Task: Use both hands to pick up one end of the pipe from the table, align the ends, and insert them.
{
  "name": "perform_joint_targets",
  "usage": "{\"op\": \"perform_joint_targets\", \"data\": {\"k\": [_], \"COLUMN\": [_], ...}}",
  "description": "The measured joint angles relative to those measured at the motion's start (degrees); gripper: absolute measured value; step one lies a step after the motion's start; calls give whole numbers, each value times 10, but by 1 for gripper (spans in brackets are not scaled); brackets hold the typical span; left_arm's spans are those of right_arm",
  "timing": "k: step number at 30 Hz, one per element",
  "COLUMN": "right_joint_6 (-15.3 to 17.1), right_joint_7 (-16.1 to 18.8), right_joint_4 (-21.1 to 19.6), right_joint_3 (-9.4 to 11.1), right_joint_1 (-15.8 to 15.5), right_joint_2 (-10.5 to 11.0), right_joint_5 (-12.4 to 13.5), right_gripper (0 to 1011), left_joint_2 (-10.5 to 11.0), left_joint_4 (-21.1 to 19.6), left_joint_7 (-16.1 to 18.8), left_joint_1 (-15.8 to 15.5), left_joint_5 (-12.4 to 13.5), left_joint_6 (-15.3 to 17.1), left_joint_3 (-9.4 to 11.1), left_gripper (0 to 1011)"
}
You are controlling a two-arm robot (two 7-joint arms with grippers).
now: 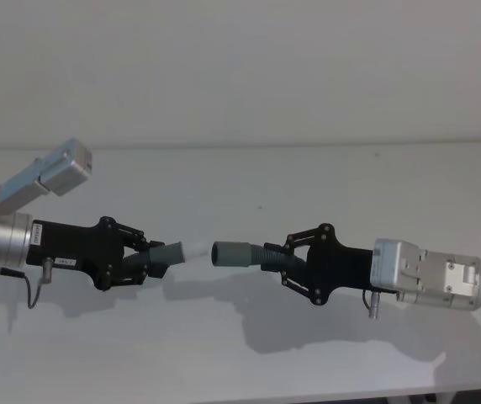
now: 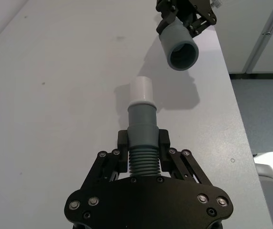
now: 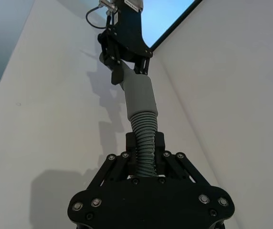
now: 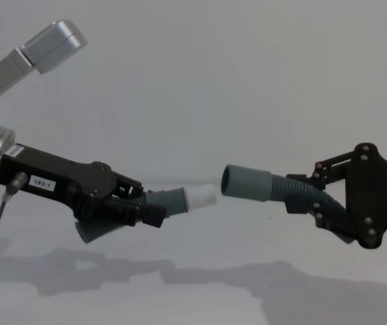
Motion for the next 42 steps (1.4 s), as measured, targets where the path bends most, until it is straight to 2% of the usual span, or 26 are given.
{"op": "perform_joint_targets", "data": {"k": [20, 42], "right_joint_6": [-5, -6], "right_joint_7": [-11, -17], "right_joint_4": [32, 55], "right_joint_3": [-14, -28], "right_joint_1": [19, 33], "right_joint_2": [-1, -4], "right_joint_5": [-21, -29], "right_gripper": [177, 177], "left_joint_2": [3, 3], "left_joint_4": [-1, -1], "left_joint_7": [-3, -4], "left_joint_1": [-8, -17], "left_joint_5": [-2, -7], "left_joint_6": [3, 4], "left_joint_3": [14, 27], "left_gripper": [329, 329]}}
